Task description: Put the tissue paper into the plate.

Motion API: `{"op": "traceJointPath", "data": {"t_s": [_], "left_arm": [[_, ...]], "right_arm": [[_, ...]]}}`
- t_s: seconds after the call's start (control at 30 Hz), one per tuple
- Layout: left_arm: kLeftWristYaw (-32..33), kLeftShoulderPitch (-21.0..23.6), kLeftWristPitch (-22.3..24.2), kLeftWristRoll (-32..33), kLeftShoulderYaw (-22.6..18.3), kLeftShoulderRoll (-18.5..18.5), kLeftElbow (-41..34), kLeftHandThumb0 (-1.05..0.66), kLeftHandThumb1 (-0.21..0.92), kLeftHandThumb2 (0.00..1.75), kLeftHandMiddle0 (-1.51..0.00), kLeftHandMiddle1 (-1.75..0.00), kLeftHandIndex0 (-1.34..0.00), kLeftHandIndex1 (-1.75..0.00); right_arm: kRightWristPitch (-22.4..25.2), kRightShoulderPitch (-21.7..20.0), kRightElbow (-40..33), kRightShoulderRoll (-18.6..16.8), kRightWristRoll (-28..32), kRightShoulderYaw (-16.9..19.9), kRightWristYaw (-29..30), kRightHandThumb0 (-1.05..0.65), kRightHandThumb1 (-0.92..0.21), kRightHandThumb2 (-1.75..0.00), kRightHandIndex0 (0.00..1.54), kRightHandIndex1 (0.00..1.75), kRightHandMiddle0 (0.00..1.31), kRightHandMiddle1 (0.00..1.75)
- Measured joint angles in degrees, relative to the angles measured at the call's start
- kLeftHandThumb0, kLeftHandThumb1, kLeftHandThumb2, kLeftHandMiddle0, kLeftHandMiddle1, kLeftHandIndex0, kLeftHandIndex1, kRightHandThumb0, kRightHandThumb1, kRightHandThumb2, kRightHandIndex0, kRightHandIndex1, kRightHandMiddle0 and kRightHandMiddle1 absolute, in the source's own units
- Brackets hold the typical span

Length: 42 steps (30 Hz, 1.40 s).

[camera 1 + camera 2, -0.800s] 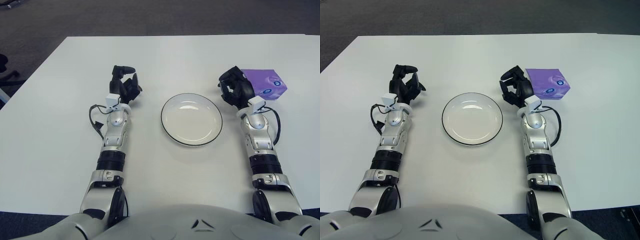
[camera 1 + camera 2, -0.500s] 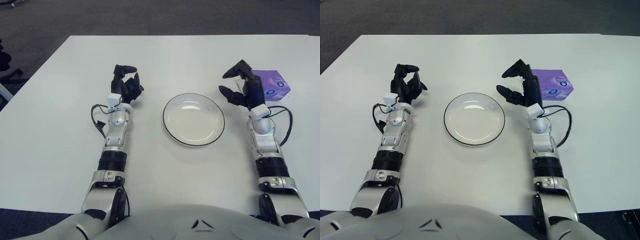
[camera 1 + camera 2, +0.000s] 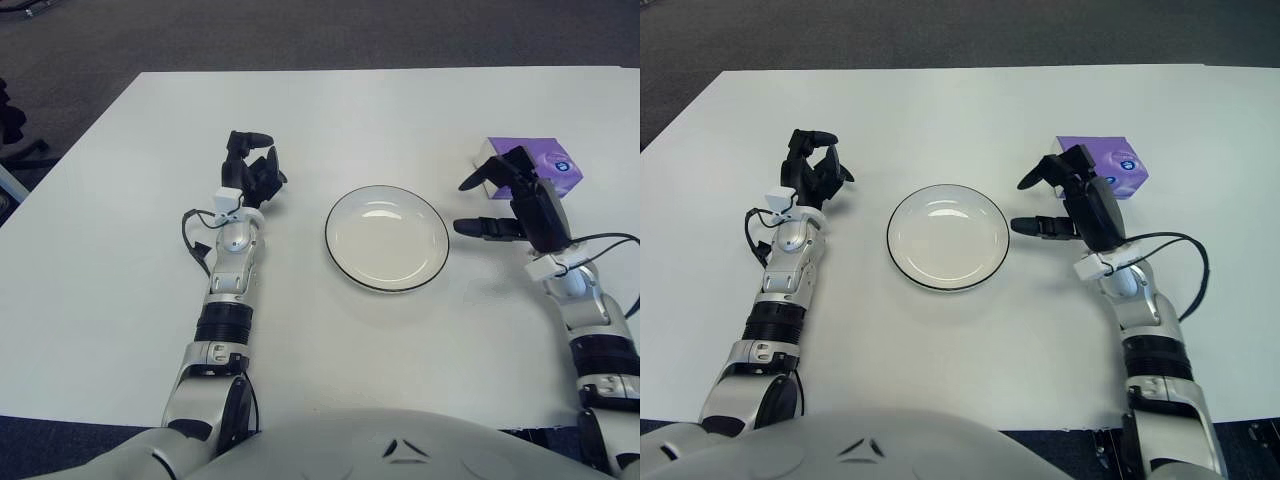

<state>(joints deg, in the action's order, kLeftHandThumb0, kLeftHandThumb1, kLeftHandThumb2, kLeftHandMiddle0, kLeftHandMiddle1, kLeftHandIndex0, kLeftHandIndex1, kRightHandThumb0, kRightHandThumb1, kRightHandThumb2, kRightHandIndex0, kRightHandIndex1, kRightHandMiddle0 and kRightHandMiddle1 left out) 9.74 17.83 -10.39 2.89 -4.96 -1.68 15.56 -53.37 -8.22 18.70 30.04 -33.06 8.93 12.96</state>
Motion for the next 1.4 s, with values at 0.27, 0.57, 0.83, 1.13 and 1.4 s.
{"op": "traceJointPath", "data": {"t_s": [0.27, 0.57, 0.83, 1.13, 1.4], "left_arm": [[0.02, -0.15, 0.02, -0.17, -0.13, 0.33, 0.56, -0.36, 0.80, 0.68, -0.88, -1.75, -0.28, -1.75], [0.02, -0.14, 0.02, -0.17, -0.31, 0.35, 1.23, -0.36, 0.79, 0.69, -0.88, -1.75, -0.28, -1.75], [0.02, -0.14, 0.02, -0.17, -0.50, 0.37, 1.54, -0.36, 0.78, 0.70, -0.87, -1.75, -0.29, -1.75], [0.01, -0.08, 0.01, -0.17, -0.60, 0.52, 1.95, -0.37, 0.77, 0.71, -0.87, -1.75, -0.29, -1.75], [0.01, 0.09, -0.03, -0.17, -0.62, 0.52, 2.39, -0.37, 0.76, 0.72, -0.87, -1.75, -0.30, -1.75]], "right_arm": [[6.20, 1.17, -2.48, 4.29, -10.00, 1.41, 6.69, -0.71, -0.92, -0.10, 0.53, 0.04, 0.36, 0.32], [10.92, 0.06, -0.95, 9.50, -10.78, 1.49, 7.48, -0.82, -0.92, -0.13, 0.34, 0.00, 0.35, 0.17], [13.51, -2.60, 4.04, 14.45, -10.56, 0.10, 5.71, -0.91, -0.92, -0.21, 0.25, 0.00, 0.30, 0.10], [15.14, -4.21, 5.56, 15.56, -10.68, -2.30, 6.33, -0.99, -0.92, -0.28, 0.20, 0.00, 0.26, 0.06], [16.74, -6.03, 7.06, 17.40, -10.78, -4.38, 5.95, -1.03, -0.92, -0.33, 0.14, 0.00, 0.23, 0.03]]}}
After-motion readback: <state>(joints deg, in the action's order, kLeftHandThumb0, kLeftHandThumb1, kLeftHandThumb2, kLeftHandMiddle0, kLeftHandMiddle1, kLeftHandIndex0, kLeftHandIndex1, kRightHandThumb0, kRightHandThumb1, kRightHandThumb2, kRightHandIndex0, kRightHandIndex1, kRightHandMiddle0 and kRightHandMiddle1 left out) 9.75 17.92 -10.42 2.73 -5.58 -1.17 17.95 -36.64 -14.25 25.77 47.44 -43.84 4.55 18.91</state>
